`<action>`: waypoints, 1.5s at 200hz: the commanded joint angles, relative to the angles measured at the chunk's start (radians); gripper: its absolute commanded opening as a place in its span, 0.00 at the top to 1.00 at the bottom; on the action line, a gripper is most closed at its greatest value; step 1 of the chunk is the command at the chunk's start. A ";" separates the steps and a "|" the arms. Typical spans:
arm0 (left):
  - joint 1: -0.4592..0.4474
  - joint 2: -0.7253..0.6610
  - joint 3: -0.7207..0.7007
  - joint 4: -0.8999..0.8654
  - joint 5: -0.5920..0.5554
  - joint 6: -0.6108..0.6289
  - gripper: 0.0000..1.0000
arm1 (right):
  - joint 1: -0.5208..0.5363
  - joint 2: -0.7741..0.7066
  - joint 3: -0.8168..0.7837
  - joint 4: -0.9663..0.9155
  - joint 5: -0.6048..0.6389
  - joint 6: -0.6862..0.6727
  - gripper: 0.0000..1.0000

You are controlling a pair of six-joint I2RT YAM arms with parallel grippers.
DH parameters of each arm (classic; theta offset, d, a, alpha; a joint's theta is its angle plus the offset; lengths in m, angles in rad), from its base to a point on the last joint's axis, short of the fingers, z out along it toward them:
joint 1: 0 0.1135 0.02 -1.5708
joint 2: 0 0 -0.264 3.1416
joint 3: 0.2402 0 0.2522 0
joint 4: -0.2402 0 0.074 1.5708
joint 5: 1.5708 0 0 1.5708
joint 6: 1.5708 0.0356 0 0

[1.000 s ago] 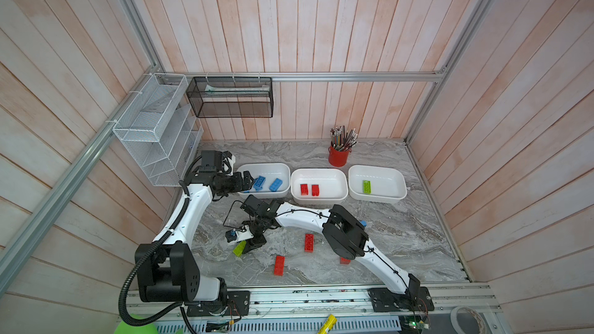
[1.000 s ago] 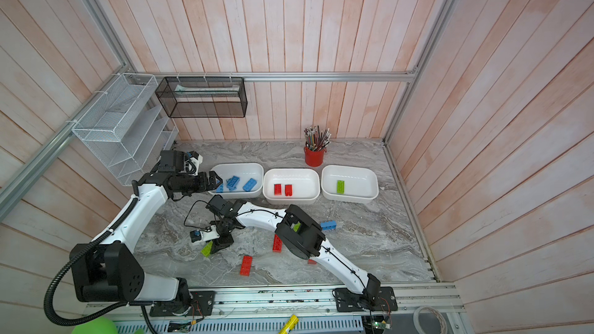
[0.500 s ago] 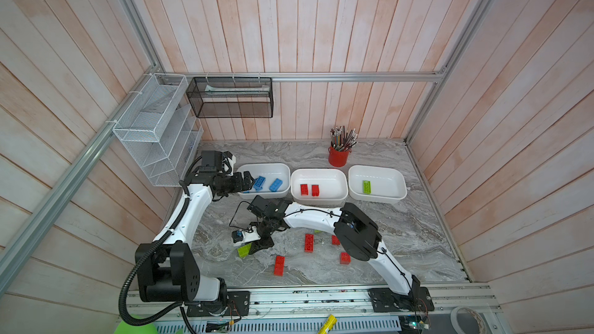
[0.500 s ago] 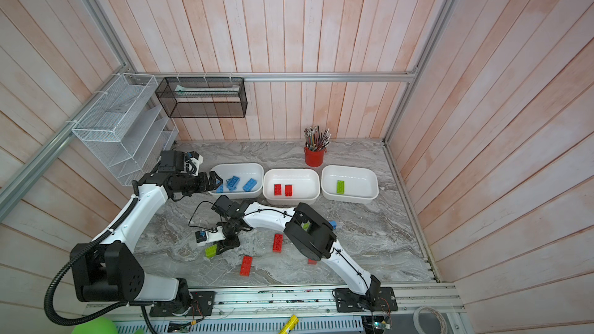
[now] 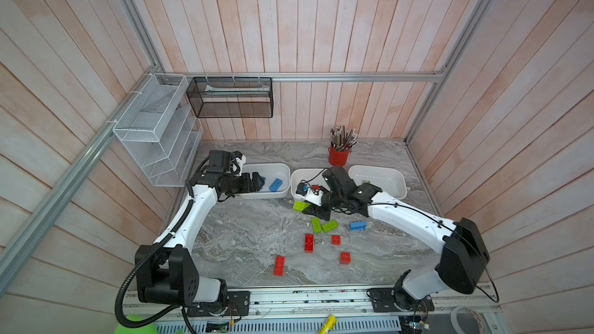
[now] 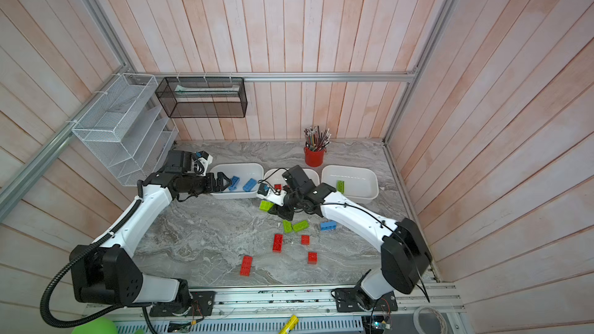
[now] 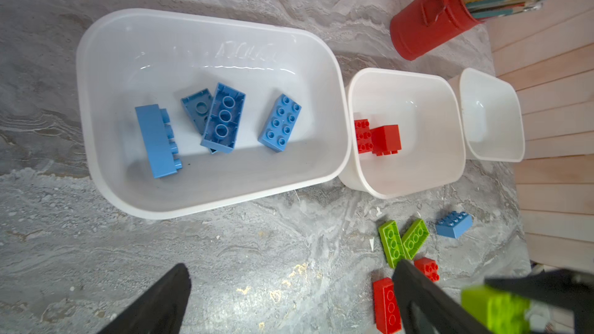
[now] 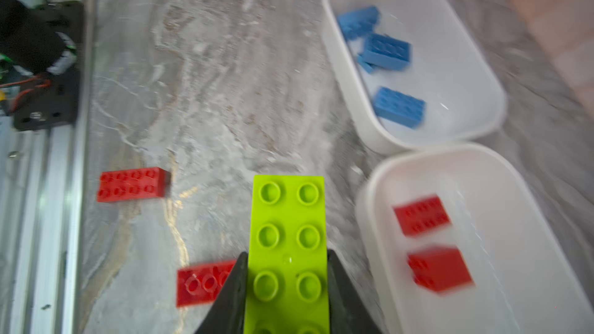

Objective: Sort the legos into containers by color
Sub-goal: Place the lego in the container.

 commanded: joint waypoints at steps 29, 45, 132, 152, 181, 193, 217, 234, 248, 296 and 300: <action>-0.068 -0.018 0.044 0.003 0.015 -0.027 0.00 | -0.409 -0.206 -0.114 -0.069 0.145 0.130 0.76; -0.086 -0.020 0.040 0.007 0.015 -0.036 0.00 | -0.529 -0.200 -0.135 -0.012 0.179 0.202 0.76; -0.141 -0.030 0.012 0.010 -0.014 -0.058 0.00 | -0.683 0.190 -0.016 0.130 0.163 0.278 0.77; -0.160 -0.035 -0.005 0.014 -0.024 -0.066 0.00 | -0.684 0.271 0.027 0.124 0.111 0.263 0.76; -0.181 -0.039 -0.032 0.011 -0.037 -0.078 0.00 | -0.664 0.339 0.065 0.119 0.057 0.263 0.76; -0.184 -0.047 -0.046 0.010 -0.041 -0.078 0.00 | -0.650 0.349 0.066 0.128 0.055 0.266 0.75; -0.186 -0.049 -0.072 0.012 -0.047 -0.078 0.00 | -0.635 0.392 0.079 0.124 0.057 0.268 0.72; -0.194 -0.051 -0.083 0.014 -0.044 -0.083 0.00 | -0.625 0.415 0.091 0.118 0.064 0.267 0.70; -0.199 -0.055 -0.089 0.006 -0.048 -0.082 0.00 | -0.619 0.428 0.099 0.108 0.073 0.263 0.65; -0.211 -0.083 -0.116 -0.033 -0.071 -0.080 0.00 | -0.615 0.406 0.108 0.086 0.086 0.252 0.46; -0.212 -0.087 -0.118 -0.034 -0.073 -0.080 0.00 | -0.614 0.402 0.111 0.082 0.086 0.251 0.45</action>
